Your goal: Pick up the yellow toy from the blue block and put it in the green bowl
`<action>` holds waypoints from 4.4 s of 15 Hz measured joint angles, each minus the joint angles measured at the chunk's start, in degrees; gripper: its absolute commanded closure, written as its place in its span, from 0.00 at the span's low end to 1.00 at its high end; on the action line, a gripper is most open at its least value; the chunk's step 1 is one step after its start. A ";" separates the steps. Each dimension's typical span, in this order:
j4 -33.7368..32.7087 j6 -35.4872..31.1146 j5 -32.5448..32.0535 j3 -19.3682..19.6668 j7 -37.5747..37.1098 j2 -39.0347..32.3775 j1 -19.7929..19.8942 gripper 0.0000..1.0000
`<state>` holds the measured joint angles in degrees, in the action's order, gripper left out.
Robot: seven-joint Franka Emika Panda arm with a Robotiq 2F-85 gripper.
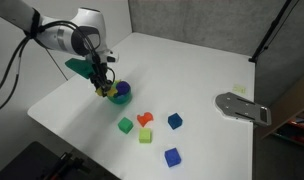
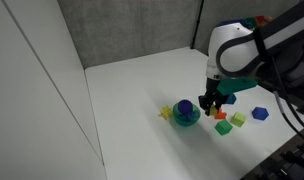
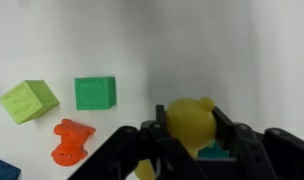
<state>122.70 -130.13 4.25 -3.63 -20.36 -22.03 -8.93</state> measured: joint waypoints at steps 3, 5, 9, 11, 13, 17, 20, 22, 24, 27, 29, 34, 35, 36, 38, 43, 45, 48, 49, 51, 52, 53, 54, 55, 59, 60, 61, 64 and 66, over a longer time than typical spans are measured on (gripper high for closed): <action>-1.33 3.96 0.00 -1.34 2.09 -0.82 -0.43 0.78; -3.18 6.80 0.00 -1.75 3.55 -1.88 -0.52 0.78; -8.41 12.00 0.00 -2.17 5.81 -5.57 -0.63 0.78; -11.41 14.28 0.00 -2.23 6.32 -8.08 -0.81 0.78; -14.33 16.00 0.00 -2.23 6.36 -10.67 -1.11 0.78; -20.22 19.09 0.00 -2.17 6.36 -15.79 -1.53 0.78; -23.99 20.54 0.00 -1.82 6.36 -18.90 -1.56 0.78; -26.29 21.40 0.00 -1.37 6.36 -20.57 -1.56 0.78; -28.63 22.59 0.00 -0.76 6.19 -22.05 -1.55 0.78; -31.43 24.25 0.00 0.04 5.58 -23.54 -1.54 0.19; -32.92 25.93 0.00 0.27 5.09 -24.05 -1.54 0.04; -36.18 30.88 0.00 0.66 4.64 -24.22 -1.52 0.00; -36.87 31.84 0.00 0.86 4.64 -24.16 -1.51 0.00; -37.51 32.82 0.00 1.11 4.64 -24.01 -1.46 0.00; -38.42 34.56 0.00 1.78 4.62 -23.30 -1.28 0.00; -38.22 36.55 -0.06 4.14 4.17 -18.73 -0.38 0.00; -36.63 35.78 -0.13 4.97 4.17 -15.57 0.42 0.00; -31.82 32.65 -0.55 5.74 4.28 -9.51 2.00 0.00; -29.77 31.35 -0.90 5.92 4.37 -7.23 2.56 0.00; -25.29 28.78 -2.05 6.23 4.55 -2.43 3.52 0.00; -22.87 27.49 -2.72 6.35 4.62 0.11 3.93 0.00; -20.41 26.15 -3.42 6.42 4.71 2.69 4.31 0.00; -17.90 24.73 -4.18 6.45 4.84 5.28 4.68 0.00; -15.38 23.32 -4.75 6.47 5.01 7.83 5.03 0.00; -5.91 17.57 -5.31 6.47 7.86 17.79 6.62 0.00; -3.90 16.79 -5.31 6.47 8.80 20.18 7.05 0.00; -2.18 16.46 -5.27 6.47 9.83 22.45 7.44 0.00; 1.69 16.46 -5.17 6.47 12.11 28.58 8.55 0.00; 3.09 16.79 -5.17 6.47 12.74 31.78 8.98 0.00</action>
<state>125.79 -113.34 -0.93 2.85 -7.62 9.75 0.05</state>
